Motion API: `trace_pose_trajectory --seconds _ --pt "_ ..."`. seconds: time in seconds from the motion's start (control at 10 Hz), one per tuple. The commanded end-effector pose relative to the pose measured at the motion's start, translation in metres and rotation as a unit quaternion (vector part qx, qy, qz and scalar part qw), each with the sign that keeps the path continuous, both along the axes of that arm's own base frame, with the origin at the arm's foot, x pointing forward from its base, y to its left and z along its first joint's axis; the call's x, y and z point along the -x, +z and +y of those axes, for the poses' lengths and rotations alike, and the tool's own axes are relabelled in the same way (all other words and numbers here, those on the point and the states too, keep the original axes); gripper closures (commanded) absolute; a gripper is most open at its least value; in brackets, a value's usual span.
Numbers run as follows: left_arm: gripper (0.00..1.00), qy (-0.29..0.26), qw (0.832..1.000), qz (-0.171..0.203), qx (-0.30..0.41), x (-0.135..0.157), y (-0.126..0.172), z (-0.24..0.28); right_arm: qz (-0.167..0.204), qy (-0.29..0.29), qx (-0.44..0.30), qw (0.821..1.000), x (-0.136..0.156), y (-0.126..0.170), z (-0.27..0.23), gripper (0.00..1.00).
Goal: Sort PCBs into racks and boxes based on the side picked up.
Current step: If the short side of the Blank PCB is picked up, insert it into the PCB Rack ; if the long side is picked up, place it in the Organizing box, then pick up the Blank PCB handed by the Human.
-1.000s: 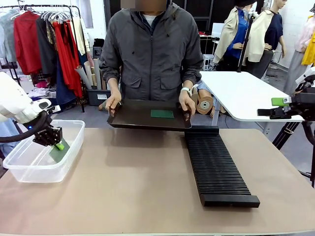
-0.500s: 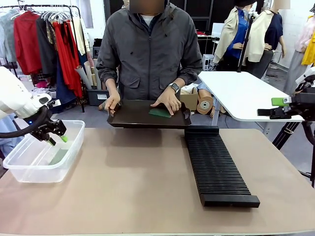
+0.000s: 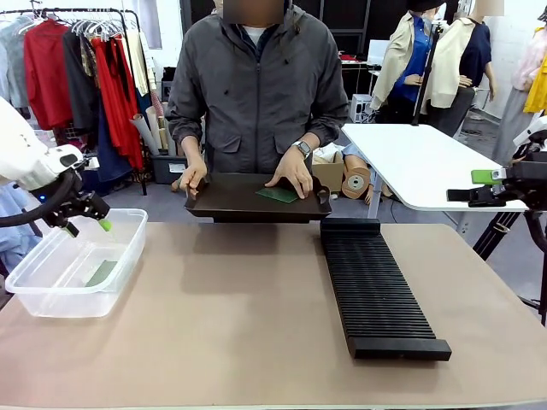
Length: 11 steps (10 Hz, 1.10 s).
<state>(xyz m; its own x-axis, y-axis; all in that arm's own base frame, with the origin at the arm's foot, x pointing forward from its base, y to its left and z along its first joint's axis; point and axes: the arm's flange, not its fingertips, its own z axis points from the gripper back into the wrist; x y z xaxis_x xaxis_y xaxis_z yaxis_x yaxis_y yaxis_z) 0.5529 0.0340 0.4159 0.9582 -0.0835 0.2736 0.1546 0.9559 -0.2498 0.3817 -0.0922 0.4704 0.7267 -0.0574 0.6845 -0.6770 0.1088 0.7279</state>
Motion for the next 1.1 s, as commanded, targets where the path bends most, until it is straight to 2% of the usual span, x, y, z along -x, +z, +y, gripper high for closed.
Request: trace_pose_trajectory --seconds 0.0,0.2,1.0 --pt "0.0 0.009 1.0 -0.006 -0.019 0.0125 0.0045 -0.005 -0.005 0.003 -0.002 1.0 0.0001 0.0016 0.0002 0.0" --pt "0.03 0.007 1.0 0.001 -0.023 0.0117 0.005 -0.0054 -0.005 0.003 -0.002 1.0 0.0001 0.0016 0.0002 0.0" --pt "0.03 -0.003 1.0 -0.006 -0.008 0.007 0.0089 -0.0029 -0.005 0.003 -0.002 1.0 0.0001 0.0016 0.0002 0.0"
